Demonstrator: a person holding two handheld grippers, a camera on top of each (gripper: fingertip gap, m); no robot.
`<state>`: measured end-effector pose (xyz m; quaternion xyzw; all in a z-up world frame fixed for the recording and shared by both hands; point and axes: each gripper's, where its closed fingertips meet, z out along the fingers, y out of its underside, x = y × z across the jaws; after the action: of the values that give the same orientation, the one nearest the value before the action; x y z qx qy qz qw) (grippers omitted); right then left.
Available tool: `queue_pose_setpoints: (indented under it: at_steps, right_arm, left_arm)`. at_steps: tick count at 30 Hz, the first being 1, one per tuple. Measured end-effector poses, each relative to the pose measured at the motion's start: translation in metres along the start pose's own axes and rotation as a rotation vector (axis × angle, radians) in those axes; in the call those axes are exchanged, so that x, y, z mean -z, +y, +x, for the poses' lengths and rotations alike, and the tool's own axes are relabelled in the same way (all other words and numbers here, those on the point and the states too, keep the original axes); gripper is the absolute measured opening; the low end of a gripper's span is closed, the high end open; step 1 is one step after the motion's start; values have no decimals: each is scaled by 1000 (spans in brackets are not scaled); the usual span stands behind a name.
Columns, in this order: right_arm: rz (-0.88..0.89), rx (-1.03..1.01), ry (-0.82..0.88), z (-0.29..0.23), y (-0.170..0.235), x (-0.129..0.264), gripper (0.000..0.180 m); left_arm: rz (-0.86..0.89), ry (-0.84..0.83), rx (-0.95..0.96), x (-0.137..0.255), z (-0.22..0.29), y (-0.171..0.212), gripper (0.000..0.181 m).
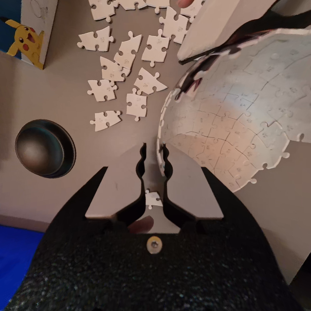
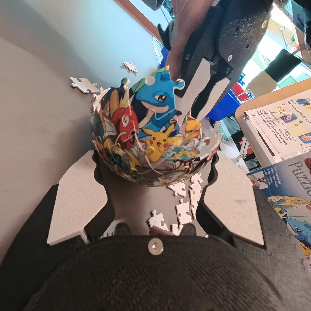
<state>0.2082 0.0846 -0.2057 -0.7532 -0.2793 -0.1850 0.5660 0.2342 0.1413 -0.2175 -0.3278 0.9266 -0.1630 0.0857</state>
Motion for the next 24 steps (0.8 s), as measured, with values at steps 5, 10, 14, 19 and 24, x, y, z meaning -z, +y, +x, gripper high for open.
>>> queue_pose_setpoints:
  at_steps: [5,10,14,19,24]
  right_arm:
    - [1,1,1,0,0,0,124]
    - [2,3,2,0,0,0,124]
    - [3,5,3,0,-1,0,124]
    - [5,8,5,0,-1,1,123]
    - [8,11,8,-1,-1,1,123]
  left_arm:
    - [24,-2,69,6,2,6,25]
    - [59,-1,153,9,8,15,26]
    - [87,15,227,3,8,17,22]
    - [110,54,246,-5,10,12,18]
    - [118,41,237,0,7,12,19]
